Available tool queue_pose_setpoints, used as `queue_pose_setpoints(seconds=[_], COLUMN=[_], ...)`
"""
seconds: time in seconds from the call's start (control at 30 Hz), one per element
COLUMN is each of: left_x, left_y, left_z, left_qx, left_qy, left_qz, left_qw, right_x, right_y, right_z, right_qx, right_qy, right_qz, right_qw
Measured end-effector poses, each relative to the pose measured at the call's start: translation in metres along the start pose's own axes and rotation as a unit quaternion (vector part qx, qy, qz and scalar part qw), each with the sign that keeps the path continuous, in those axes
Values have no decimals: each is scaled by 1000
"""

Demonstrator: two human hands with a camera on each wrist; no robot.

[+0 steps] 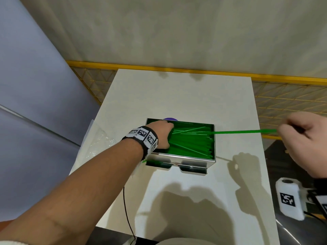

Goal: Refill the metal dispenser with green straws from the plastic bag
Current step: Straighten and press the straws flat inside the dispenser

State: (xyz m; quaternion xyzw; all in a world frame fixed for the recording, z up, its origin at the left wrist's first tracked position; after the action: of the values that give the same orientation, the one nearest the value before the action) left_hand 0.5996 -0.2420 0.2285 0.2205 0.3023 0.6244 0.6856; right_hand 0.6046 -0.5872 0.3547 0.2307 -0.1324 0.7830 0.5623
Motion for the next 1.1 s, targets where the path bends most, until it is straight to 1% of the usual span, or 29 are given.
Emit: queue_pose_setpoints(seconds=[0.03,0.07,0.1,0.2,0.3,0.37,0.43,0.5,0.6,0.63,0.67,0.7,0.77,0.8,0.9,1.0,1.1], left_x=[1,1,1,1,1,0,-3,-7,-10,-10,-11,-11,-12,-12,-9,-4,0], left_y=[1,2,3,3,5,6,7,5,0,-2,-4,-5,-5,-5,-3,-3,-5], left_z=[1,1,-1,-5,0,4,5,3,-4,-7,-9,-10,-9,-8,-3,-5,-13], left_qx=[-1,3,10,22,21,10,-1,-9,-3,-1,-1,1,13,24,44,47,56], left_qy=[5,9,7,-11,-13,-9,-6,-9,-10,-14,-22,-35,-63,-72,-81,-42,-14], left_qz=[-8,-12,-11,-2,4,-2,-19,-28,-16,-9,-4,2,12,14,11,12,32], left_qw=[1000,1000,1000,1000,1000,1000,1000,1000,1000,1000,1000,999,998,997,996,998,998], right_x=[6,14,19,20,21,31,44,55,64,66,69,71,76,76,73,65,63], right_y=[-2,-4,-7,-22,-34,-41,-47,-52,-55,-56,-56,-55,-56,-58,-70,-81,-84], right_z=[-4,-11,-22,-71,-113,-129,-137,-139,-135,-136,-139,-143,-155,-160,-164,-162,-166], right_qx=[-13,-12,6,100,161,198,223,236,215,218,234,258,303,315,340,373,378], right_qy=[-7,-8,2,79,161,193,212,216,180,164,162,177,241,268,302,337,358], right_qz=[12,24,34,34,71,90,106,108,114,122,136,151,170,171,151,129,131], right_qw=[1000,1000,999,991,971,957,946,941,953,954,949,938,906,895,878,855,844])
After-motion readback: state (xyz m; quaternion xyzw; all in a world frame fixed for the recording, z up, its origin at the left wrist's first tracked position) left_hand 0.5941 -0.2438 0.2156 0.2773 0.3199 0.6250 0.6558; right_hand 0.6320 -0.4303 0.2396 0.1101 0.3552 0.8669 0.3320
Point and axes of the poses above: each hand's wrist, its own y-axis away from the middle knuckle, its own z-axis out of the back of the hand, x = y × z, the point moved 1 cm from there along -y, towards the middle knuckle, and after that the axes turned 14 degrees about x, right-handed, at the moved point
